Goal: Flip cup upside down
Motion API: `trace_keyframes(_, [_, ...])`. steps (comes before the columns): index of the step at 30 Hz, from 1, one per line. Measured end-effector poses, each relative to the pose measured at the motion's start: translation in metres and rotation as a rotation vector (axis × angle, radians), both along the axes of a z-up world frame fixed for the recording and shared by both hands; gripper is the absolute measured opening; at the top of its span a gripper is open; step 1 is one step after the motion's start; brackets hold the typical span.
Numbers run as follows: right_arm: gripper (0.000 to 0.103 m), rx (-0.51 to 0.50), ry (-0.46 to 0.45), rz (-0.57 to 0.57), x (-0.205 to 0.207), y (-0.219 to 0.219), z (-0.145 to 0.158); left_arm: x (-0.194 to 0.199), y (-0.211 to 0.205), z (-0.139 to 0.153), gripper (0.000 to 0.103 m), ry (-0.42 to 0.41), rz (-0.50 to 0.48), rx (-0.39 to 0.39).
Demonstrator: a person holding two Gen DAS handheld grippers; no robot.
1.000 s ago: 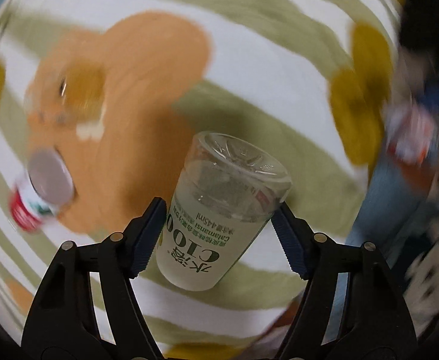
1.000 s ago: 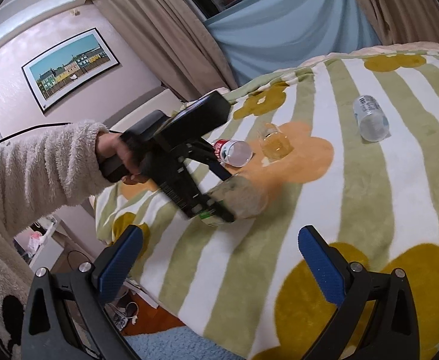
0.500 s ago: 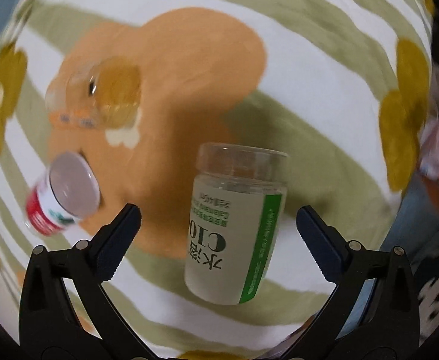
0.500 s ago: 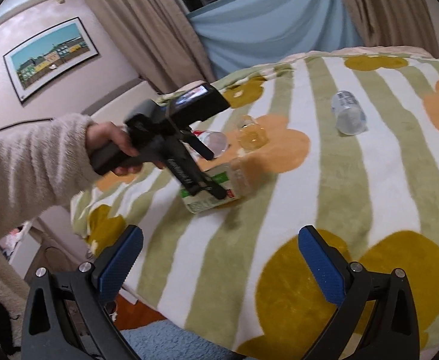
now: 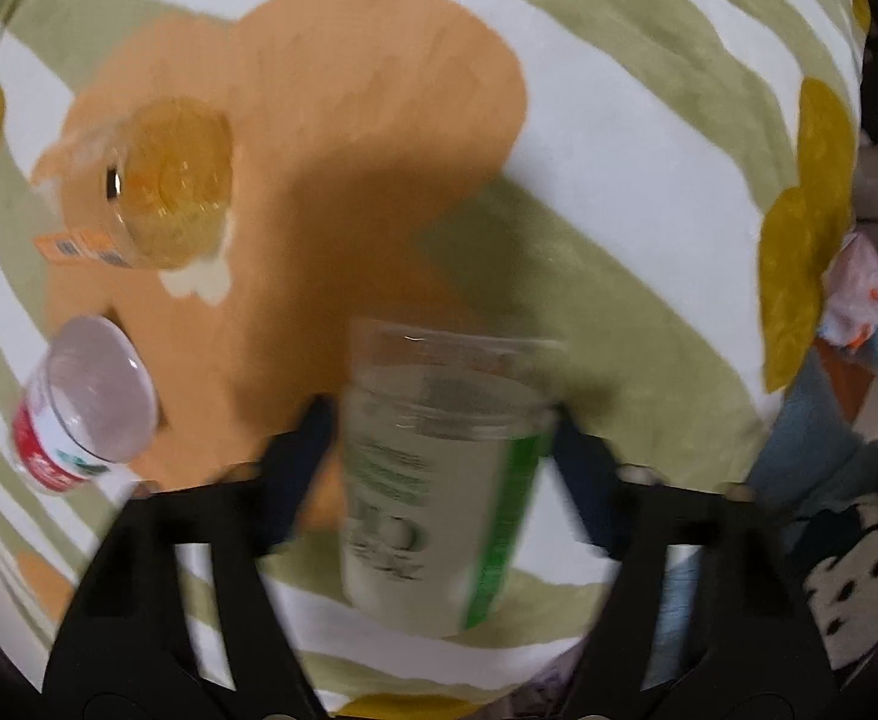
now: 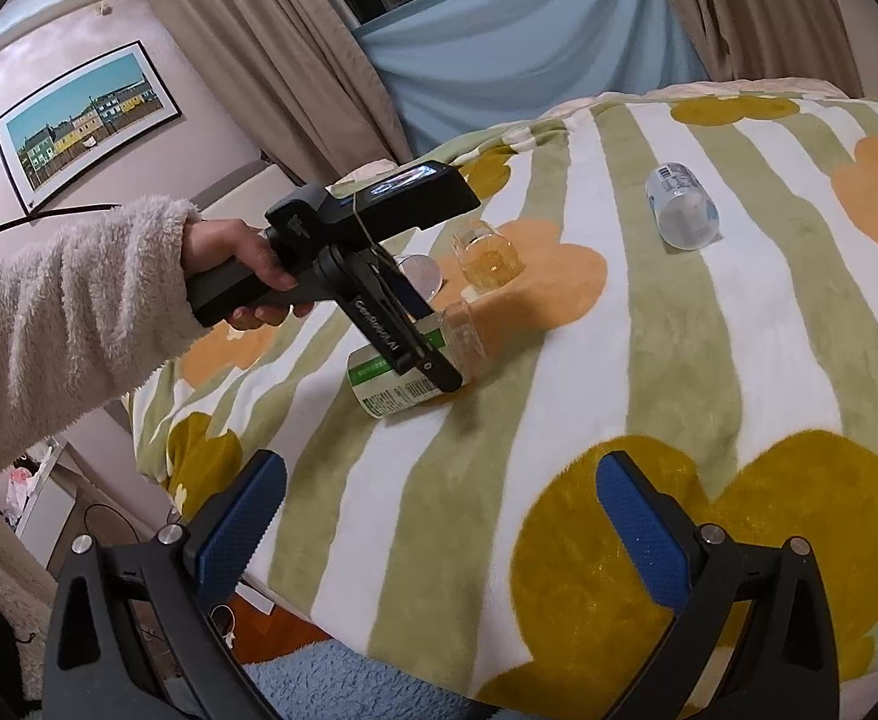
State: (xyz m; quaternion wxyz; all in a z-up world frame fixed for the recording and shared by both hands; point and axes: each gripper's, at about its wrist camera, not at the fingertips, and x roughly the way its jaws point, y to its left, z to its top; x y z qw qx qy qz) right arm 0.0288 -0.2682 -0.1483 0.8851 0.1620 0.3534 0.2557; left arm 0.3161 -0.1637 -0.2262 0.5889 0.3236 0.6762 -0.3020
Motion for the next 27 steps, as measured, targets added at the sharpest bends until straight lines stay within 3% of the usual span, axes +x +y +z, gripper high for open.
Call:
trace_keyframes(4, [0.103,0.009,0.004,0.003,0.002,0.001,-0.002,0.001,0.011,0.014,0.062,-0.051,0.039,-0.089])
trace_keyframes(7, [0.103,0.004,-0.011,0.009,0.002,0.003,0.001,-0.005,0.024,0.040,0.062,-0.144,0.101,-0.286])
trace_keyframes(11, [0.103,0.010,-0.010,0.015,0.003,0.005,0.000,-0.032,0.061,0.061,0.062,-0.401,0.315,-0.519])
trace_keyframes(13, [0.103,0.010,-0.005,0.021,0.004,0.006,-0.001,-0.048,0.085,0.062,0.062,-0.486,0.459,-0.647])
trace_keyframes(17, [0.103,-0.002,-0.002,0.032,0.005,0.012,-0.001,-0.069,0.106,0.047,0.062,-0.579,0.616,-0.697])
trace_keyframes(20, [0.103,-0.020,-0.003,0.034,0.005,0.014,0.000,-0.076,0.116,0.046,0.062,-0.574,0.640,-0.720])
trace_keyframes(22, [0.103,-0.031,-0.001,0.031,0.005,0.014,0.000,-0.070,0.113,0.060,0.062,-0.562,0.601,-0.722])
trace_keyframes(24, [0.103,-0.032,0.003,0.028,0.004,0.012,-0.001,-0.059,0.112,0.082,0.079,-0.545,0.531,-0.684])
trace_keyframes(25, [0.103,-0.030,0.005,0.026,0.005,0.011,-0.002,-0.051,0.104,0.086,0.099,-0.519,0.500,-0.645])
trace_keyframes(27, [0.103,-0.017,0.009,0.021,0.005,0.009,-0.005,-0.029,0.087,0.089,0.103,-0.463,0.450,-0.552])
